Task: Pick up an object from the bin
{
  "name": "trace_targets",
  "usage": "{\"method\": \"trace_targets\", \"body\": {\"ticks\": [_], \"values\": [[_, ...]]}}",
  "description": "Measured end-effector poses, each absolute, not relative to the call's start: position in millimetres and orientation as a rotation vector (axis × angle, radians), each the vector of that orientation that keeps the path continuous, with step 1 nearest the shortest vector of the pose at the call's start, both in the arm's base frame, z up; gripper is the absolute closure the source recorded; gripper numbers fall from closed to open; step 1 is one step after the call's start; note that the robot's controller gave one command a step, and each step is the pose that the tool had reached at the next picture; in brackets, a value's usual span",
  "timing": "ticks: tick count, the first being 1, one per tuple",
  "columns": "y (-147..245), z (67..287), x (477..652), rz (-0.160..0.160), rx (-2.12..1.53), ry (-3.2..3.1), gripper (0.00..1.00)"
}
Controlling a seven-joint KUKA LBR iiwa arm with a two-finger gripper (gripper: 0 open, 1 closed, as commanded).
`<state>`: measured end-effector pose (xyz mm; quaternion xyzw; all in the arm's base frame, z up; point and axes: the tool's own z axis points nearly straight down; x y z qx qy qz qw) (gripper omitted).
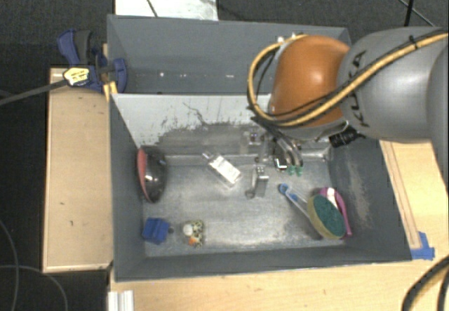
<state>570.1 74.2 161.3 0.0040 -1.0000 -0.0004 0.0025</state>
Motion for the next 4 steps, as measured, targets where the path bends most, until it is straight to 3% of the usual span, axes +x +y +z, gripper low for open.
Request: {"method": "trace_targets", "body": {"ticks": [1,2,3,4], "values": [[82.1,68.6,584.7,0.0,-0.542,-3.091,0.0],[96.6,101.5,591.6,-0.004,-0.954,-2.999,0.0],[87.8,100.4,590.0,-0.002,-1.169,-2.918,0.0],[97.3,68.8,591.3,0.001,-1.233,-2.887,0.0]]}}
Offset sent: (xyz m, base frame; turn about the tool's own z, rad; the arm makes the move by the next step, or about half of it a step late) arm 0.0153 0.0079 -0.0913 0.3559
